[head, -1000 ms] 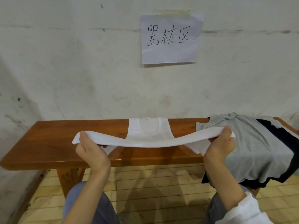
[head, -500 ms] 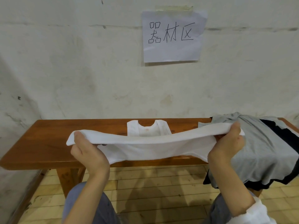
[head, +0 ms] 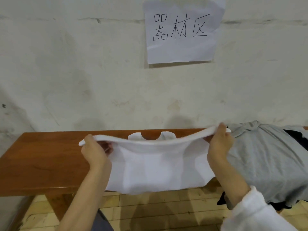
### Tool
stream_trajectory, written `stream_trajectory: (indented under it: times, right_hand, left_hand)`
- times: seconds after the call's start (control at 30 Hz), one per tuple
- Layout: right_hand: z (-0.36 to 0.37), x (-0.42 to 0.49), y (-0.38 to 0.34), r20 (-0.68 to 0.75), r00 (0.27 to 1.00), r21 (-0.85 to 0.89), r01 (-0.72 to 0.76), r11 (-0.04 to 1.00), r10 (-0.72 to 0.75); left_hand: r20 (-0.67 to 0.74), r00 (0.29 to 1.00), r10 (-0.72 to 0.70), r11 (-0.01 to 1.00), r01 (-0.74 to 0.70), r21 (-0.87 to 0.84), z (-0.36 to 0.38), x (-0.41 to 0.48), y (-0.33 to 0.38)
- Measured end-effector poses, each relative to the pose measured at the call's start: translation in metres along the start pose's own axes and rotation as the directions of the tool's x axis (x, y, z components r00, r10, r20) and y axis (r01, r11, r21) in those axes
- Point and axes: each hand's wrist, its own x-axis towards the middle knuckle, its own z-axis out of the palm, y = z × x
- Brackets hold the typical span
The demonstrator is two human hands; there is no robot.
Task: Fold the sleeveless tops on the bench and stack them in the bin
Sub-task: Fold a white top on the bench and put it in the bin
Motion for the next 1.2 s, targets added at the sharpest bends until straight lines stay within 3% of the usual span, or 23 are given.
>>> stream_trajectory:
  times: [0.07, 0.13, 0.17, 0.23, 0.27, 0.33, 0.4, 0.43, 0.47, 0.53, 0.77, 0.9, 1.0, 1.07, 1.13, 1.2]
  right_hand:
    - [0.027, 0.022, 0.008, 0.071, 0.994, 0.053, -0.091, 0.994, 0.087]
    - [0.046, 0.039, 0.028, 0.143, 0.982, -0.049, -0.119, 0.992, 0.125]
    - [0.051, 0.041, 0.041, 0.182, 0.978, -0.136, -0.076, 0.988, 0.1]
    - [0.052, 0.035, 0.076, 0.322, 0.946, -0.327, 0.068, 0.943, 0.043]
    - [0.049, 0.025, 0.091, 0.385, 0.922, -0.45, 0.156, 0.879, 0.034]
    - [0.039, 0.007, 0.118, 0.499, 0.866, -0.675, 0.363, 0.643, 0.035]
    - [0.031, -0.006, 0.135, 0.598, 0.8, -0.765, 0.552, 0.331, 0.045]
    - [0.027, -0.007, 0.142, 0.627, 0.778, -0.769, 0.607, 0.2, 0.046]
    - [0.024, -0.009, 0.146, 0.649, 0.759, -0.759, 0.643, 0.101, 0.041]
    - [0.02, -0.008, 0.149, 0.663, 0.747, -0.748, 0.664, 0.007, 0.046]
    - [0.021, -0.004, 0.146, 0.693, 0.713, -0.71, 0.7, -0.075, 0.104]
    - [0.017, 0.026, 0.128, 0.79, 0.573, -0.578, 0.815, -0.045, 0.22]
    - [0.018, 0.044, 0.112, 0.789, 0.513, -0.538, 0.843, -0.023, 0.337]
    - [0.022, 0.035, 0.107, 0.752, 0.564, -0.591, 0.806, -0.032, 0.341]
    - [0.025, 0.005, 0.111, 0.691, 0.682, -0.705, 0.709, 0.015, 0.241]
    - [0.025, -0.028, 0.121, 0.566, 0.812, -0.824, 0.552, 0.124, 0.146]
  left_hand:
    - [0.047, 0.994, -0.098, 0.992, 0.101, -0.079, 0.02, 0.031, -0.004]
    - [0.097, 0.988, -0.123, 0.988, 0.131, -0.085, 0.034, 0.054, -0.02]
    - [0.117, 0.989, -0.095, 0.995, 0.099, -0.032, 0.039, 0.061, -0.032]
    - [0.199, 0.978, 0.063, 0.971, -0.106, 0.214, 0.043, 0.066, -0.065]
    - [0.297, 0.941, 0.161, 0.888, -0.269, 0.372, 0.04, 0.066, -0.082]
    - [0.56, 0.769, 0.309, 0.549, -0.625, 0.555, 0.033, 0.066, -0.111]
    - [0.802, 0.553, 0.226, 0.136, -0.833, 0.537, 0.024, 0.068, -0.127]
    - [0.859, 0.496, 0.125, -0.026, -0.864, 0.503, 0.022, 0.071, -0.132]
    - [0.875, 0.483, 0.035, -0.138, -0.865, 0.483, 0.02, 0.073, -0.136]
    - [0.859, 0.51, -0.032, -0.245, -0.838, 0.488, 0.019, 0.074, -0.139]
    - [0.799, 0.598, -0.055, -0.287, -0.776, 0.561, 0.016, 0.058, -0.14]
    - [0.703, 0.71, -0.031, -0.249, -0.687, 0.683, 0.006, 0.03, -0.143]
    - [0.683, 0.73, -0.006, -0.263, -0.66, 0.703, -0.002, 0.011, -0.146]
    - [0.704, 0.707, 0.067, -0.252, -0.671, 0.698, -0.002, 0.008, -0.144]
    - [0.761, 0.627, 0.163, -0.241, -0.723, 0.647, 0.008, 0.017, -0.139]
    - [0.838, 0.539, 0.089, -0.28, -0.793, 0.54, 0.019, 0.032, -0.137]
